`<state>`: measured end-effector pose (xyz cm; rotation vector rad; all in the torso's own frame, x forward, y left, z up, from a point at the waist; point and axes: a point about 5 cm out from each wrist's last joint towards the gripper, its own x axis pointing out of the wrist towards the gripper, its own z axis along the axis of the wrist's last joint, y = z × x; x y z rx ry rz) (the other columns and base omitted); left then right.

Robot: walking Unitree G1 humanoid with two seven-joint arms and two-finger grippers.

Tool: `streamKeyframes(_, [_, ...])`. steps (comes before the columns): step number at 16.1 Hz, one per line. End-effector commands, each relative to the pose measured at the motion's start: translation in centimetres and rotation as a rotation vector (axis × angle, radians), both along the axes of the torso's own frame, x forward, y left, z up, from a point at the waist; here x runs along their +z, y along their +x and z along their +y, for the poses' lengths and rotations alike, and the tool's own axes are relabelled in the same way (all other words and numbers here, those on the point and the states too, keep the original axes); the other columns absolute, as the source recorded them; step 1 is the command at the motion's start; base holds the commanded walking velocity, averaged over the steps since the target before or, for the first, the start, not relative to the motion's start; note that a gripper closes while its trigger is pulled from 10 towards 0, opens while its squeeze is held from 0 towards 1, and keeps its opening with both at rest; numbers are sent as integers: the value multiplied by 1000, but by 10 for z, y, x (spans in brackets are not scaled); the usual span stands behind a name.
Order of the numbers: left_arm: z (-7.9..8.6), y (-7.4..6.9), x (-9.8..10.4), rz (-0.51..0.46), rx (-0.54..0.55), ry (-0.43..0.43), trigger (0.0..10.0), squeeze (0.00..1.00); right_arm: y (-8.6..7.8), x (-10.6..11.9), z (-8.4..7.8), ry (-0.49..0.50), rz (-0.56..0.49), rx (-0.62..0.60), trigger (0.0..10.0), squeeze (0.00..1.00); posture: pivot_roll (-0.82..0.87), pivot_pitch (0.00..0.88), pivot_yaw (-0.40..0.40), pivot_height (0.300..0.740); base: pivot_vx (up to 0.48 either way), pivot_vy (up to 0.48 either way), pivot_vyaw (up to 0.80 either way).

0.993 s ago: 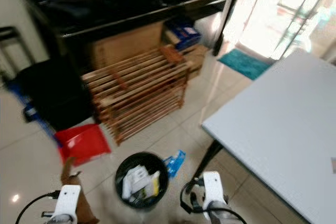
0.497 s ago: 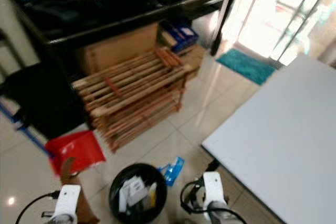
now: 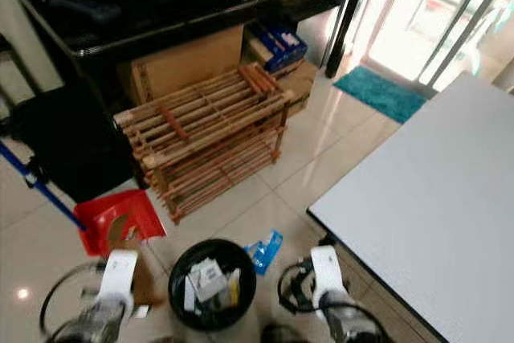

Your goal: Picking trash to rubbish bin

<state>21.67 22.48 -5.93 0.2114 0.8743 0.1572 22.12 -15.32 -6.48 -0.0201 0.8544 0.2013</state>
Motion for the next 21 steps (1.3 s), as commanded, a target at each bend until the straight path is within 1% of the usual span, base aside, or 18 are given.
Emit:
streamKeyframes(1, [-13,15,6,-39,-60,-34,10000,0,8,6,0,9,-16,55,10000,0,-49,180,-108,740,0,0,0])
streamKeyframes(2, [-21,24,11,-60,-93,-54,10000,0,11,8,5,36,-17,86,10000,0,-61,193,-111,740,0,0,0])
streamKeyframes(3, [-25,27,13,-69,-108,-63,10000,0,12,9,7,52,-22,100,10000,0,-71,204,-113,740,0,0,0])
streamKeyframes(5, [-45,41,20,-98,-164,-128,10000,0,15,15,21,134,-34,193,10000,0,-111,243,-117,740,0,0,0])
streamKeyframes(6, [-49,43,21,-102,-178,-144,10000,0,14,16,23,142,-38,207,10000,0,-123,259,-119,740,0,0,0])
streamKeyframes(7, [-60,47,23,-104,-201,-180,10000,0,14,20,28,171,-58,231,10000,0,-134,274,-121,740,0,0,0])
streamKeyframes(9, [-75,49,23,-93,-239,-223,10000,0,11,25,33,189,-78,250,10000,0,-149,304,-125,740,0,0,0])
streamKeyframes(10, [-79,48,23,-94,-220,-266,10000,0,11,26,35,194,-81,249,10000,0,-154,308,-124,740,0,0,0])
streamKeyframes(11, [-85,48,23,-97,-196,-326,10000,0,11,29,36,196,-85,252,10000,0,-164,315,-124,740,0,0,0])
streamKeyframes(12, [-91,48,22,-89,-204,-353,10000,0,12,33,37,205,-97,247,10000,0,-168,327,-124,740,0,0,0])
streamKeyframes(14, [-98,44,20,-71,-229,-360,10000,0,12,37,39,212,-106,250,10000,0,-169,332,-122,740,0,0,0])
streamKeyframes(17, [-100,41,18,-59,-234,-364,10000,0,10,43,41,217,-109,251,10000,0,-169,336,-117,740,0,0,0])
streamKeyframes(18, [-99,41,17,-54,-235,-361,10000,361,9,44,41,213,-108,246,10000,0,-170,336,-116,740,0,0,0])
streamKeyframes(19, [-98,40,17,-51,-233,-360,10000,1000,9,44,41,215,-107,243,10000,0,-170,337,-115,740,0,0,0])
streamKeyframes(21, [-95,40,16,-48,-222,-355,10000,1000,6,46,42,221,-98,242,10000,0,-163,343,-116,740,0,0,0])
